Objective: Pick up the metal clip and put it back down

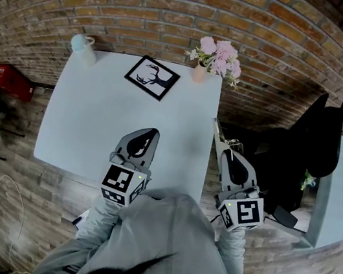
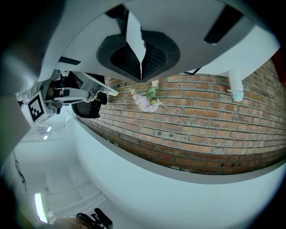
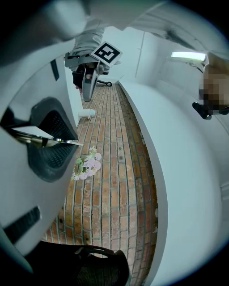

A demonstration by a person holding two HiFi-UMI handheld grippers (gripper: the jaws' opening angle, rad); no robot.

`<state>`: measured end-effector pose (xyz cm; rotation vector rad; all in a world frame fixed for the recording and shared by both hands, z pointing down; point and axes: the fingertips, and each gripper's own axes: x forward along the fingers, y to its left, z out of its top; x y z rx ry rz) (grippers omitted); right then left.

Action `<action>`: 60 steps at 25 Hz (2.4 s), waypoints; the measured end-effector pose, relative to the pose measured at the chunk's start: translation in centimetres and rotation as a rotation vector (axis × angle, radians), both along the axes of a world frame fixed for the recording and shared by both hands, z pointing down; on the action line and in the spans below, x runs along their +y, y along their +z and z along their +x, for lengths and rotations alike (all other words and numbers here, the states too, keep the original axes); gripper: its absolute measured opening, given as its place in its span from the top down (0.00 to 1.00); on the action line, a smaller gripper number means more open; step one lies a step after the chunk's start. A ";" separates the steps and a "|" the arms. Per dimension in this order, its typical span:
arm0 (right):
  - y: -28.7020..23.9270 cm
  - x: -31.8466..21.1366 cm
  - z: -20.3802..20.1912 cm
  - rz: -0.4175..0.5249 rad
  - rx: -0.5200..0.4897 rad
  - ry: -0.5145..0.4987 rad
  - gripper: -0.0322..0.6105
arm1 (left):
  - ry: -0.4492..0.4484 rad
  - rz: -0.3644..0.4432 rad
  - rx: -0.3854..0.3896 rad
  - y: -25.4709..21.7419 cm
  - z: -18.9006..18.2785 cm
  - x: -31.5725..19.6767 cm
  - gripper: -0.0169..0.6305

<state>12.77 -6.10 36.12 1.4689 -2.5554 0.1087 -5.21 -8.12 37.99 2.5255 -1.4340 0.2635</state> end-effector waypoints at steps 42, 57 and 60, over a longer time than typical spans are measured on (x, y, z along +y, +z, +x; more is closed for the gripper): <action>23.5 0.7 -7.1 -0.643 -0.416 0.010 0.89 | 0.099 -0.210 0.003 8.9 1.6 1.1 0.93; 24.2 0.5 -7.2 -0.707 -0.379 0.026 0.72 | 0.100 -0.200 0.011 8.5 1.6 1.5 0.93; 23.7 0.4 -6.9 -0.697 -0.395 0.049 0.70 | 0.098 -0.196 0.011 8.3 1.6 1.6 0.93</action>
